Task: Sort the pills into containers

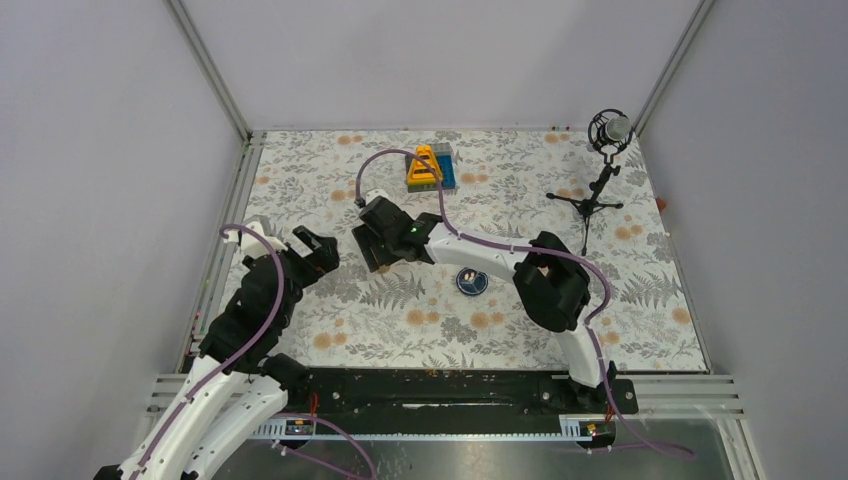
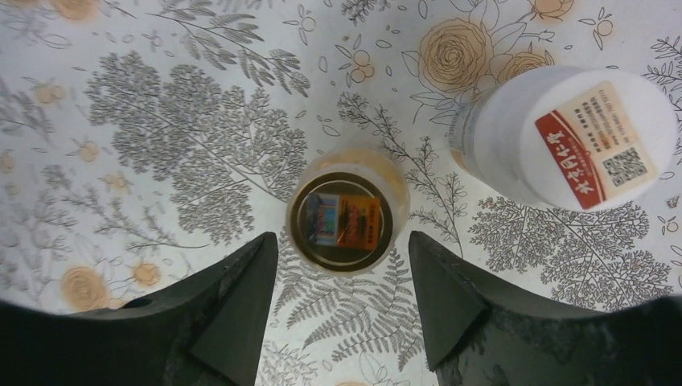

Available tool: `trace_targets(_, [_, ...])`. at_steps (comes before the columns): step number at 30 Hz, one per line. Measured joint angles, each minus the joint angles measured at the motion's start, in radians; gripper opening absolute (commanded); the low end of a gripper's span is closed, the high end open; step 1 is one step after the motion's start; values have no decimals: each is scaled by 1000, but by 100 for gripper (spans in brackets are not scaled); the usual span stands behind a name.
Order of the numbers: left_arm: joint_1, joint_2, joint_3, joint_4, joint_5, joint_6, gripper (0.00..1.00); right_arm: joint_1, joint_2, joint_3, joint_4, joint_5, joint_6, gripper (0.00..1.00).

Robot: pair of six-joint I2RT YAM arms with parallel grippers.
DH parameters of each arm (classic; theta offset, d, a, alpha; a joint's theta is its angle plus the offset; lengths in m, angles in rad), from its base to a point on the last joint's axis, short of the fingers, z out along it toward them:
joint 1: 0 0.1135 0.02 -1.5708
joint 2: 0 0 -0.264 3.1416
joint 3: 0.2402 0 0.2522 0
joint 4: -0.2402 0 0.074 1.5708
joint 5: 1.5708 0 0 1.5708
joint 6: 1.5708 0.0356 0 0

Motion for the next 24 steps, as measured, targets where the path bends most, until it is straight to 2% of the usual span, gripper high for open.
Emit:
trace_targets(4, [0,1,-3,-3,3,-2,98,1,34,3,0,26,-19,65])
trace_targets(9, [0,14,-3,-4,8,-5,98,2,35,5,11,58,-34,70])
trace_targets(17, [0,21,-19,-5,11,-5,98,2,35,2,50,41,-60,67])
trace_targets(19, [0,22,-19,-6,11,-5,98,2,31,-8,69,29,-63,66])
trace_targets(24, [0,22,-19,-6,11,-5,99,3,29,-12,81,29,-68,53])
